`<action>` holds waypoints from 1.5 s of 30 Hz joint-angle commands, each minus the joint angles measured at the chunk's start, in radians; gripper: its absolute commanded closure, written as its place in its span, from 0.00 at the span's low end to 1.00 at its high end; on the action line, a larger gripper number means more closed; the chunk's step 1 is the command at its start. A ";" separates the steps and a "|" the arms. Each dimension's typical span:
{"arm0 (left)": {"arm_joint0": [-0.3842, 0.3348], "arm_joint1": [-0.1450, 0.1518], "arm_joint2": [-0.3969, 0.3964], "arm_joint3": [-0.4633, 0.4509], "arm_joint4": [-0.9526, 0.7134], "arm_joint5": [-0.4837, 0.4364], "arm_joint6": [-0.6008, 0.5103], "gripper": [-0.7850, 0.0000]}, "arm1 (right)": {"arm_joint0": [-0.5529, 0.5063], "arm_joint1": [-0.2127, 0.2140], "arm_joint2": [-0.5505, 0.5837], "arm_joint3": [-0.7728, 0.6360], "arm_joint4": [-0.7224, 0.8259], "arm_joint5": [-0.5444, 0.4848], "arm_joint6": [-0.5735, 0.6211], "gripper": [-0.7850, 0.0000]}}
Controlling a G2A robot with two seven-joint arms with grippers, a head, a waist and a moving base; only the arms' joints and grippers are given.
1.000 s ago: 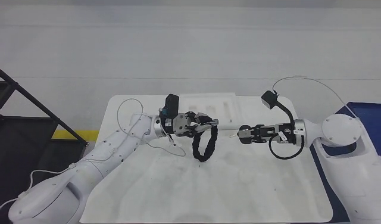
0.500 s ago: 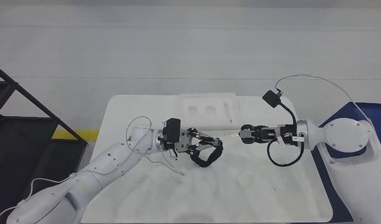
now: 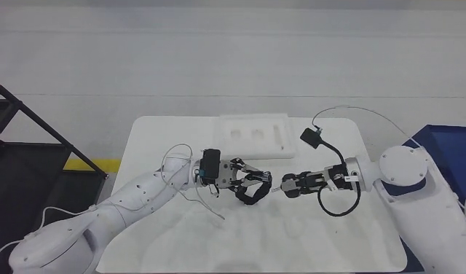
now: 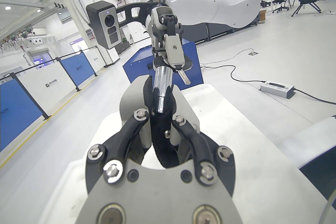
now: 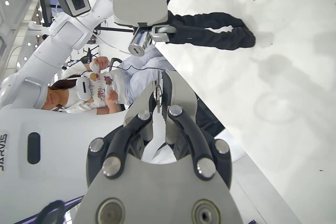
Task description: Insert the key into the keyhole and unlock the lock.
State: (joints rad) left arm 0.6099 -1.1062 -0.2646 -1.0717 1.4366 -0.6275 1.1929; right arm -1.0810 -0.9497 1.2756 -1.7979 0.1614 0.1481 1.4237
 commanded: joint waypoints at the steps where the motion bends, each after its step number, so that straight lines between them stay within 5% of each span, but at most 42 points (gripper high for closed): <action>1: -0.012 -0.004 0.017 0.001 -0.006 0.004 0.004 1.00 | 0.009 -0.002 -0.015 0.012 0.017 0.002 -0.005 1.00; 8: -0.053 -0.024 0.092 0.010 -0.049 0.002 0.002 1.00 | 0.035 -0.006 -0.057 0.032 0.070 -0.002 -0.002 1.00; 25: -0.061 -0.046 0.095 0.053 -0.039 0.002 0.002 1.00 | 0.072 0.000 -0.068 0.017 0.106 -0.015 -0.004 1.00; 45: -0.155 -0.022 0.041 0.051 -0.021 -0.148 -0.153 1.00 | 0.095 0.047 0.036 -0.280 -0.325 -0.018 -0.100 1.00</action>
State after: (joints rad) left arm 0.4558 -1.1292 -0.2198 -1.0199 1.4103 -0.7682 1.0500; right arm -0.9864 -0.9042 1.3116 -2.0721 -0.1514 0.1286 1.3227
